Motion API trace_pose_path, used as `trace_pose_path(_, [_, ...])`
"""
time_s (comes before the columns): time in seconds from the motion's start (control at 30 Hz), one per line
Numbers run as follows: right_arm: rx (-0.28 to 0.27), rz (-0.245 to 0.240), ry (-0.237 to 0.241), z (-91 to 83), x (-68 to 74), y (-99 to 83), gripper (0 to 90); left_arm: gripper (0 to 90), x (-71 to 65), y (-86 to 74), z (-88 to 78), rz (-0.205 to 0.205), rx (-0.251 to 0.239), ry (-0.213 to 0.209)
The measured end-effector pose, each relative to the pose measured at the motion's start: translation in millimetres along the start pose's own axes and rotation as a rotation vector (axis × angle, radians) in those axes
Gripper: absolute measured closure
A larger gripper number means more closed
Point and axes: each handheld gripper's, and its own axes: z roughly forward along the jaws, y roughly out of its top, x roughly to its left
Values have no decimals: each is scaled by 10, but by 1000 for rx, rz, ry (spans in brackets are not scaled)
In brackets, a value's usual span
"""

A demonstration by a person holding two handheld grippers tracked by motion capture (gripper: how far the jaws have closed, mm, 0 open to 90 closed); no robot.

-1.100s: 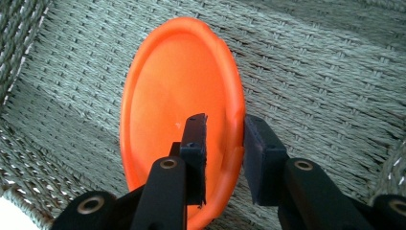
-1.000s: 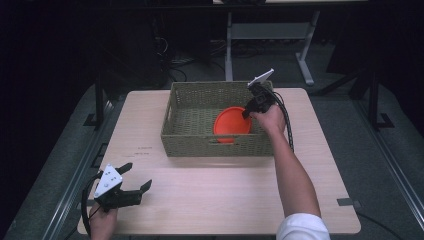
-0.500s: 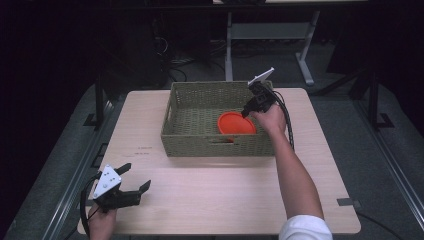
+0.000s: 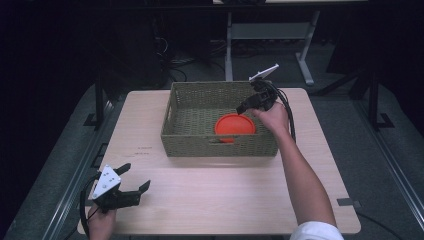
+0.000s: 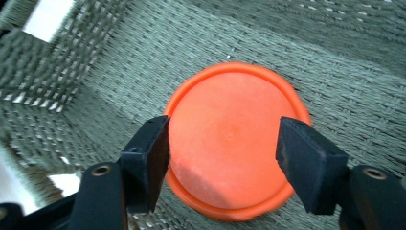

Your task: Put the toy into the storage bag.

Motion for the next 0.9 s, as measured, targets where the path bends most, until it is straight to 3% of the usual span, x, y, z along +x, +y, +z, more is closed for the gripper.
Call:
trace_pose_path(0.6, [-59,-48,96,-219,150,-114,262,129,-6,5,4,0,3,-5])
trace_pose_path(0.9, [-71,-74,121,-320,206,-182,244,128,-10,8,5,-1,2,-7])
